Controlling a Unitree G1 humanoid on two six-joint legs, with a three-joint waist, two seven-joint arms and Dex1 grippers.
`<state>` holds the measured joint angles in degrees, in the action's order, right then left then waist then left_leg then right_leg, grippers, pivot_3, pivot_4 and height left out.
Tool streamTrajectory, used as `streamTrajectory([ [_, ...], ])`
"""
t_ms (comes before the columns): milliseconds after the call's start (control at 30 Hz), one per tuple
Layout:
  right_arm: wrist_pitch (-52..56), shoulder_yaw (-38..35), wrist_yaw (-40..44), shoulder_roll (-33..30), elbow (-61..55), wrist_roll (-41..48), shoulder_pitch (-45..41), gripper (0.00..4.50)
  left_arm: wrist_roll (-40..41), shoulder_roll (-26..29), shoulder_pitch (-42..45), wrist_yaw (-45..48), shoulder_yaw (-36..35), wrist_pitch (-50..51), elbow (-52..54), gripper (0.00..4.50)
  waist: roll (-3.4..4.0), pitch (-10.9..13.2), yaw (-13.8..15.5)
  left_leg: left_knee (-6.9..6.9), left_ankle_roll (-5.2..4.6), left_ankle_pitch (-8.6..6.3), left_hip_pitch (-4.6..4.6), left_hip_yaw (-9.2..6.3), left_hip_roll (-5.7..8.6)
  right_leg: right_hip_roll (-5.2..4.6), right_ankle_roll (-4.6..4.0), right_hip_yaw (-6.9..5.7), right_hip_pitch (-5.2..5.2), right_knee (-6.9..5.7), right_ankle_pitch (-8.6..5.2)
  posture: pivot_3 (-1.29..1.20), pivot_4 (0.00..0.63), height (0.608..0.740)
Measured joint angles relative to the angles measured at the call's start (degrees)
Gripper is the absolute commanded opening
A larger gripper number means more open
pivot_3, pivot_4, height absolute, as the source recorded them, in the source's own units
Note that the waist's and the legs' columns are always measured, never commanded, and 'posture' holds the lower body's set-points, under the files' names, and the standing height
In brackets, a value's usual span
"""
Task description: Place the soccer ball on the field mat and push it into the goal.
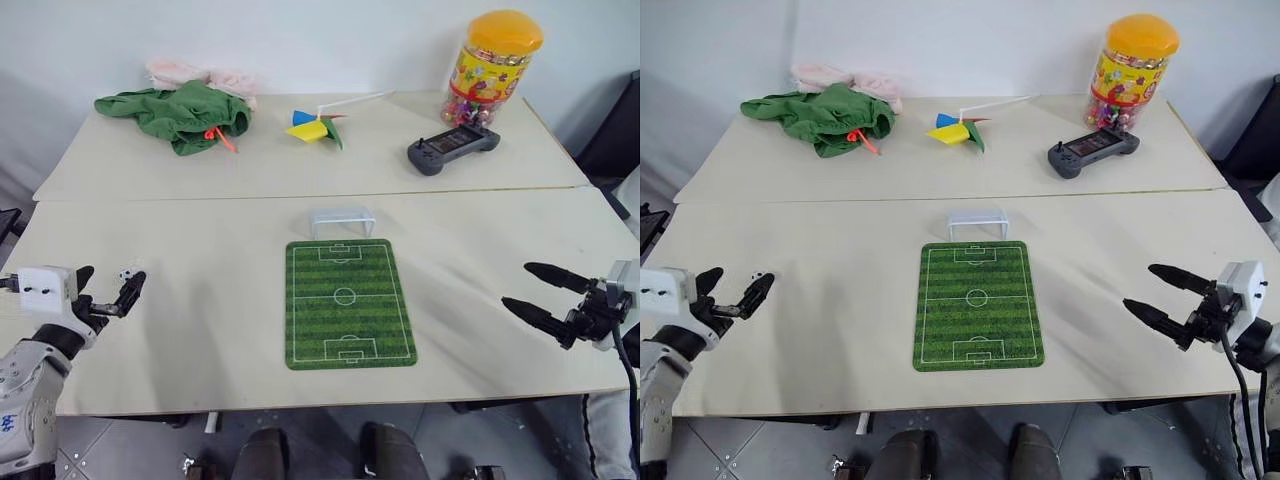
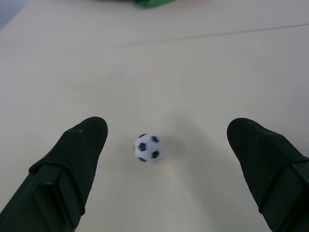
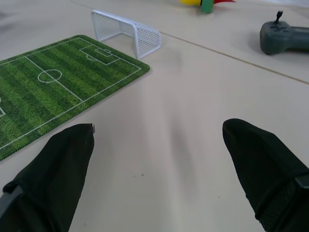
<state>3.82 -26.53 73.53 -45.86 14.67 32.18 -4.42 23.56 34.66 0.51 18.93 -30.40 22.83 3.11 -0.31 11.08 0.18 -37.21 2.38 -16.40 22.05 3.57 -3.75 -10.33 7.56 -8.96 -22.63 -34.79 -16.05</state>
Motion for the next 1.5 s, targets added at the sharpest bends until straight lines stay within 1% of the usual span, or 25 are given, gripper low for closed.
streamTrajectory([
  [167,0.6,-0.2,-0.1,0.0,-1.8,0.4,1.9,4.50,-3.2,0.1,5.6,-0.3,3.4,0.3,-10.0,4.48,-0.01,0.0,-0.1,0.01,0.03,0.01,0.02,0.04,0.00,0.00,0.02,0.01,0.00,-0.01,0.01,0.00,0.150,0.740],
  [300,1.6,-0.6,0.0,0.0,-3.3,1.2,2.3,4.50,-4.6,1.3,9.4,1.3,5.1,-1.2,-15.0,4.48,-0.01,0.0,-0.1,0.01,0.13,0.07,-0.04,0.06,0.00,0.00,0.02,0.04,0.00,0.01,0.01,0.00,0.150,0.740],
  [333,1.6,-0.8,0.0,-0.1,-3.3,1.2,2.3,4.50,-5.1,1.6,10.1,1.9,5.6,-2.0,-16.0,4.09,0.00,0.0,-0.1,0.01,0.14,0.08,-0.05,0.06,0.00,0.01,0.02,0.05,0.00,0.00,0.01,0.00,0.150,0.740],
  [367,1.7,-0.8,0.0,-0.1,-3.3,1.2,2.3,4.50,-5.4,1.7,10.9,2.5,6.2,-3.0,-17.3,3.89,0.00,0.0,0.0,0.01,0.15,0.09,-0.05,0.06,0.00,0.00,0.02,0.05,0.00,0.01,0.01,0.00,0.150,0.740],
  [467,1.8,-0.8,0.0,-0.2,-3.3,1.2,2.3,4.50,-5.8,2.2,12.6,4.4,7.5,-4.2,-19.5,2.92,0.00,0.0,0.2,-0.01,0.16,0.10,-0.05,0.06,0.00,0.00,0.01,0.06,0.00,-0.02,0.01,0.00,0.150,0.740],
  [667,1.8,-1.1,0.0,-0.9,-3.3,1.2,2.3,4.50,-5.9,3.1,12.3,6.4,8.5,-4.3,-19.6,1.05,0.01,0.0,-0.1,0.03,0.17,0.11,-0.18,0.13,0.00,0.00,0.00,0.15,0.01,-0.12,0.02,0.00,0.150,0.740],
  [700,1.8,-1.2,0.0,-0.9,-3.3,1.2,2.4,4.50,-5.9,3.3,11.9,6.5,8.4,-4.4,-19.5,0.86,0.01,0.0,-0.2,0.04,0.17,0.11,-0.19,0.16,0.00,0.00,0.00,0.17,0.01,-0.13,0.02,0.00,0.150,0.740],
  [833,2.2,-1.9,0.0,-1.1,-3.3,1.2,2.8,4.50,-5.9,3.9,10.4,6.9,8.2,-4.7,-18.5,0.86,0.01,0.0,-0.5,0.11,0.15,0.09,-0.37,0.40,0.00,0.00,0.00,0.37,0.01,-0.13,0.02,0.00,0.150,0.740],
  [900,2.5,-2.7,-0.1,-1.3,-3.3,1.3,2.8,4.50,-5.7,3.7,8.9,7.6,8.4,-4.4,-15.9,0.86,0.00,0.0,-0.4,0.11,0.08,0.06,-0.37,0.42,-0.01,0.00,0.00,0.39,0.01,-0.12,0.02,0.00,0.150,0.740],
  [1000,3.1,-3.4,-0.2,-1.4,-3.6,2.2,2.6,4.50,-3.6,1.7,6.6,11.0,10.3,-3.6,-8.2,0.86,-0.02,0.0,-0.1,0.08,0.08,0.05,-0.35,0.43,-0.01,0.00,0.00,0.41,0.01,-0.09,0.02,0.00,0.150,0.740],
  [1100,4.2,-3.5,-0.2,-1.4,-5.5,3.1,3.2,4.50,-0.5,-0.6,5.5,16.3,14.2,-4.3,-0.4,0.86,-0.03,0.0,0.5,0.05,0.12,0.05,-0.31,0.43,-0.01,0.00,0.01,0.41,0.00,-0.07,0.02,0.00,0.150,0.740],
  [1200,5.0,-4.2,1.3,-1.6,-8.1,3.6,7.0,4.50,1.6,-3.0,4.9,22.9,19.5,-7.4,5.9,0.86,-0.03,0.0,1.1,0.06,0.16,0.03,-0.32,0.45,-0.01,0.02,0.01,0.41,0.00,-0.02,0.02,0.00,0.150,0.740],
  [1367,7.4,-6.5,1.5,-1.5,-13.5,6.5,10.9,4.50,0.6,-3.4,6.0,29.4,28.5,-8.5,7.3,0.86,-0.02,0.0,1.1,0.00,0.07,-0.03,-0.30,0.48,-0.01,0.04,0.01,0.42,0.01,0.06,0.03,0.00,0.150,0.740],
  [1433,7.2,-8.1,1.6,-0.6,-16.8,7.7,13.2,4.50,-0.1,-3.8,7.9,30.3,31.3,-8.3,7.4,0.86,-0.03,0.0,1.3,0.00,-0.06,-0.10,-0.29,0.46,-0.02,0.04,0.01,0.43,0.03,0.06,0.03,0.00,0.150,0.740],
  [1500,6.2,-9.4,2.4,1.4,-20.0,9.2,15.9,4.50,-0.8,-5.3,11.0,31.1,33.8,-8.4,7.4,0.86,-0.03,0.0,1.5,-0.03,-0.06,-0.10,-0.27,0.44,-0.02,0.05,0.02,0.42,0.05,0.09,0.03,0.00,0.150,0.740],
])
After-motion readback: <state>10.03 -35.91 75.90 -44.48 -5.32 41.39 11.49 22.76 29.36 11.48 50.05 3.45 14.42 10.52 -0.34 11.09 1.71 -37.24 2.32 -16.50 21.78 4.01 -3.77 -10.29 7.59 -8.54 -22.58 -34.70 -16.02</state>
